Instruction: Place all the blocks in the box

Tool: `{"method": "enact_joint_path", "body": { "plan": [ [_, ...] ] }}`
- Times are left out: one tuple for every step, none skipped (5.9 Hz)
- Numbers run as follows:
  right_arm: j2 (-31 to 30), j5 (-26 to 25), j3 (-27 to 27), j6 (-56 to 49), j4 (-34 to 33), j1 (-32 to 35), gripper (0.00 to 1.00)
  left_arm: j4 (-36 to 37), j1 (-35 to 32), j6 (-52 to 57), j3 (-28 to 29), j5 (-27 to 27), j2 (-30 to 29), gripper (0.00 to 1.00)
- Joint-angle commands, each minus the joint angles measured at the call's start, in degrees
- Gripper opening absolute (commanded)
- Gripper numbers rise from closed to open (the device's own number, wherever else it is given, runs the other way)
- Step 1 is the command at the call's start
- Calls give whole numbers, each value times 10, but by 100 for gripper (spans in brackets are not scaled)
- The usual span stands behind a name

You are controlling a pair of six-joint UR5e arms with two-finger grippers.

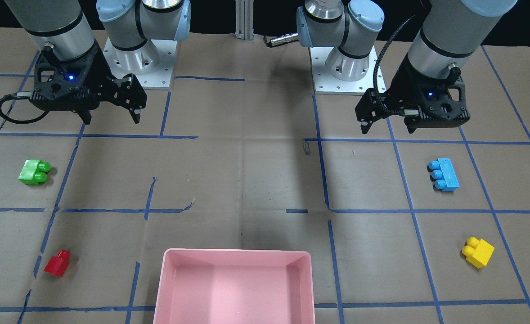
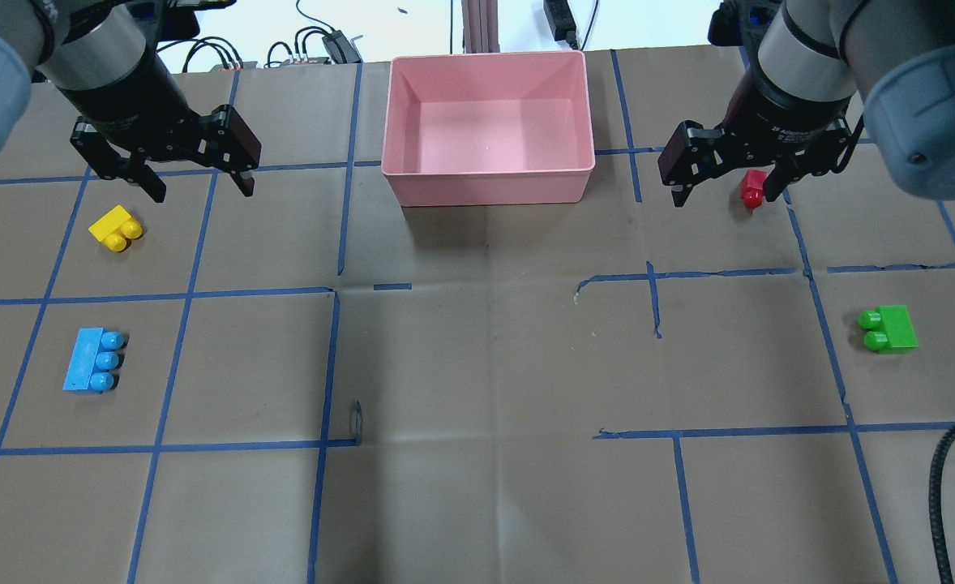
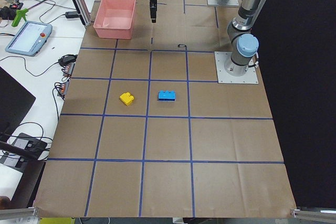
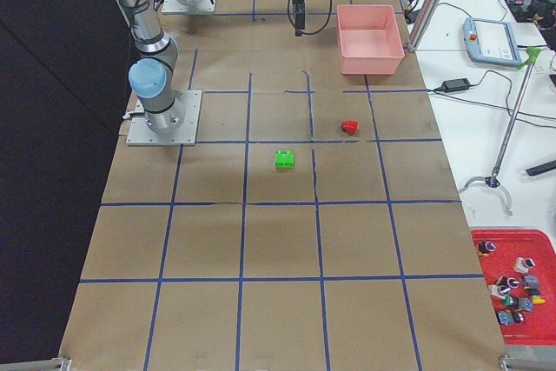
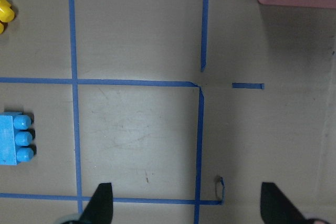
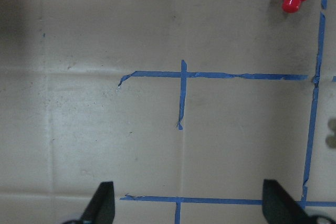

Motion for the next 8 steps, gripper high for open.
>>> {"method": "enact_joint_path", "body": {
  "plan": [
    [0, -1, 3, -2, 0, -5, 100, 10, 143, 93, -20, 1, 0, 99],
    [1, -3, 3, -11, -10, -20, 100, 12, 224, 174, -39, -3, -3, 99],
    [-6, -1, 0, -79, -13, -65, 100, 41, 286, 243, -60, -4, -11, 99],
    [-9, -2, 0, -130, -13, -116, 100, 79, 319, 300, -85, -3, -16, 99],
    [-9, -3, 0, -144, -21, -150, 100, 95, 332, 311, -113, -4, -19, 99],
    [-18, -3, -1, -147, -28, -196, 100, 119, 330, 312, -137, -5, -28, 98],
    [-15, -2, -2, -166, -34, -224, 100, 174, 328, 310, -174, -20, -42, 98],
    [-14, -3, 9, -195, -42, -241, 100, 243, 324, 310, -212, -21, -60, 98]
  ]
}}
